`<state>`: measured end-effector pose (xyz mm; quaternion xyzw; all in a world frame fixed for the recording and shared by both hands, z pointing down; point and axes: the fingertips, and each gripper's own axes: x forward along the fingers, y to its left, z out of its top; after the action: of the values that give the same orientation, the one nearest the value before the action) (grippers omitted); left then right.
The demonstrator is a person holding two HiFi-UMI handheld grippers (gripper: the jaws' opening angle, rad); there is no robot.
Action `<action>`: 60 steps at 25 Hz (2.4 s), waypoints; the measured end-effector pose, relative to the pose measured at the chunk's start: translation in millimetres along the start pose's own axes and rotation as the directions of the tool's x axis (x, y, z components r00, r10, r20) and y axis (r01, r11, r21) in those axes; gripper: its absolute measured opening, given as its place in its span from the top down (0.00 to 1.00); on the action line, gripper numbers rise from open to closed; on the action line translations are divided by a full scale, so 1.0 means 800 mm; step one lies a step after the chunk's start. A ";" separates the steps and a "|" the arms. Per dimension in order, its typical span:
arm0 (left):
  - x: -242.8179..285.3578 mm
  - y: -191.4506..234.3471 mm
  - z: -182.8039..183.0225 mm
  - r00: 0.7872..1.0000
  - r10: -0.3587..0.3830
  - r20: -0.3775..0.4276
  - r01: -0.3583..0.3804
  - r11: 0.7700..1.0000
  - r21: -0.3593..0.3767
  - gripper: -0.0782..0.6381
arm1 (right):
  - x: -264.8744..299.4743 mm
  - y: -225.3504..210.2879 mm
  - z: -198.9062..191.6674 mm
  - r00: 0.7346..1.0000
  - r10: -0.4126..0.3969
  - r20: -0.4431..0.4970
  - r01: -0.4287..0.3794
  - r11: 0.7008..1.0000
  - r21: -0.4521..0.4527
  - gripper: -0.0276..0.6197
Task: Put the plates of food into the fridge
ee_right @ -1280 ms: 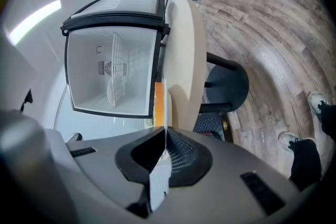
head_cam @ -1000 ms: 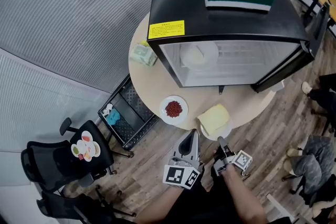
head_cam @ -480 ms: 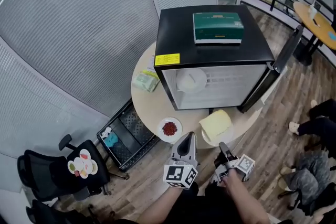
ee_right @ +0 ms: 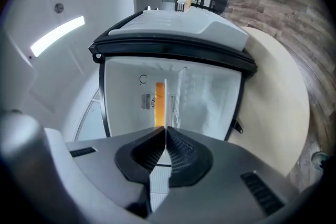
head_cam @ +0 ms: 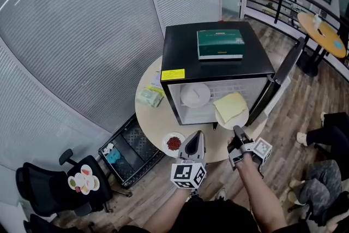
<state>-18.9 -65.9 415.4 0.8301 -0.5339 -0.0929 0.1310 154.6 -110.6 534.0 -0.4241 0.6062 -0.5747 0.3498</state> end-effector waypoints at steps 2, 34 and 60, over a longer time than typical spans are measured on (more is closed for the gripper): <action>0.007 0.000 0.001 1.000 -0.006 -0.003 0.006 1.000 0.003 0.89 | 0.020 0.005 0.015 1.000 -0.001 0.016 0.001 1.000 0.001 0.94; 0.046 0.028 -0.011 0.999 0.022 -0.045 -0.022 1.000 -0.008 0.89 | 0.140 -0.041 0.058 0.996 -0.080 0.042 0.076 0.993 0.091 0.94; 0.022 0.032 -0.014 0.997 0.047 -0.053 -0.047 0.999 -0.002 0.89 | 0.100 -0.024 0.041 0.995 -0.103 0.000 0.099 0.954 -0.284 0.84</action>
<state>-30.7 -90.9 433.8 0.8194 -0.5495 -0.0684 0.1485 155.2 -196.3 555.4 -0.4962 0.6624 -0.5019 0.2511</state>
